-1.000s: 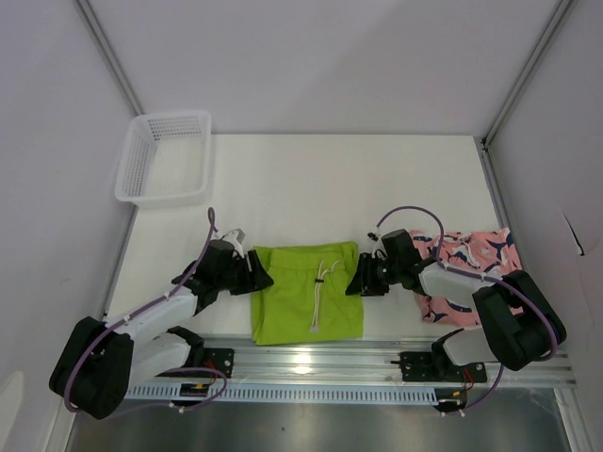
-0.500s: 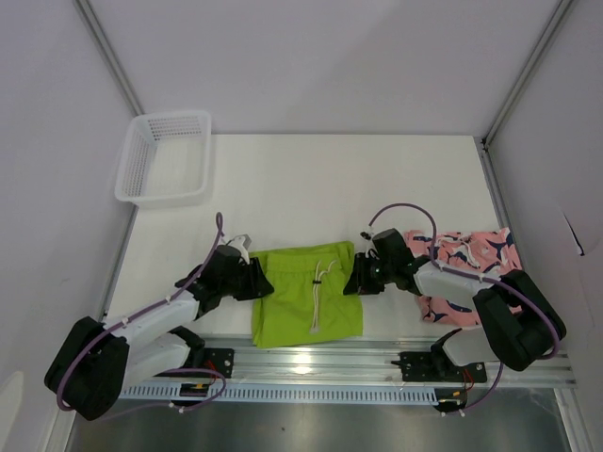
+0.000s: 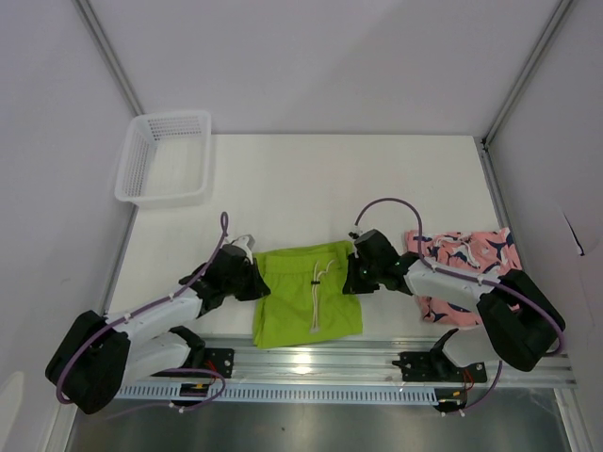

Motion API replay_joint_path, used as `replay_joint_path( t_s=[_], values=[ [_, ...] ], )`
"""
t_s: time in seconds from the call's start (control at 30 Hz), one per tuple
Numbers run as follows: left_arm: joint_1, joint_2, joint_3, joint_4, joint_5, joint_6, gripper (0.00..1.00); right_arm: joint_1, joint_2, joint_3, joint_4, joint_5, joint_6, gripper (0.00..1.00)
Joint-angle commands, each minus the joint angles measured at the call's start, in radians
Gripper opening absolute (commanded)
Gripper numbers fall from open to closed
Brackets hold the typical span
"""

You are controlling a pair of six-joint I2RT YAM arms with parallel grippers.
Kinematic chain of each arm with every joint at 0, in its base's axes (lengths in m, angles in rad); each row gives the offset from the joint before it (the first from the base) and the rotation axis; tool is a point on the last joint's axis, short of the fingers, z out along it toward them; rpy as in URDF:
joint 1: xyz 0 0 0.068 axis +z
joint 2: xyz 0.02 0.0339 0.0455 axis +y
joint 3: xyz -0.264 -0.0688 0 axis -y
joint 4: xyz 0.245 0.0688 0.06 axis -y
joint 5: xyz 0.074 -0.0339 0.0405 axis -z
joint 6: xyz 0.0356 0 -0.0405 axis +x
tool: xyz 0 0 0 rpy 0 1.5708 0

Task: Fold and stack the shorts
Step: Neatly place the folded shorts to the corner

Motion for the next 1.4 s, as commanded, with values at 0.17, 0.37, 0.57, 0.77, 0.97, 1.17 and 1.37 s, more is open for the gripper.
replay_joint_path(
  t_s=[0.17,0.37,0.57,0.77,0.97,1.17,1.37],
  values=[
    [-0.039,-0.017,0.087,-0.088,-0.051,-0.027,0.00,0.094,-0.006,0.106,-0.127,0.226,-0.006,0.00],
    [-0.042,0.015,0.121,-0.128,-0.094,-0.016,0.00,0.072,0.005,0.070,-0.078,0.153,-0.004,0.48],
    [-0.043,0.053,0.126,-0.124,-0.113,-0.008,0.00,-0.026,-0.014,0.007,0.008,0.012,-0.021,0.55],
    [-0.042,0.086,0.124,-0.111,-0.123,-0.001,0.00,-0.095,-0.017,-0.041,0.082,-0.102,-0.031,0.60],
    [-0.042,0.101,0.124,-0.097,-0.123,0.004,0.00,-0.106,0.063,-0.039,0.171,-0.177,-0.032,0.56],
    [-0.042,0.127,0.130,-0.099,-0.120,0.009,0.00,-0.086,0.116,-0.021,0.165,-0.164,-0.023,0.25],
    [-0.057,0.115,0.183,-0.168,-0.129,-0.010,0.00,-0.011,0.037,0.103,-0.103,0.092,-0.032,0.00]
  ],
)
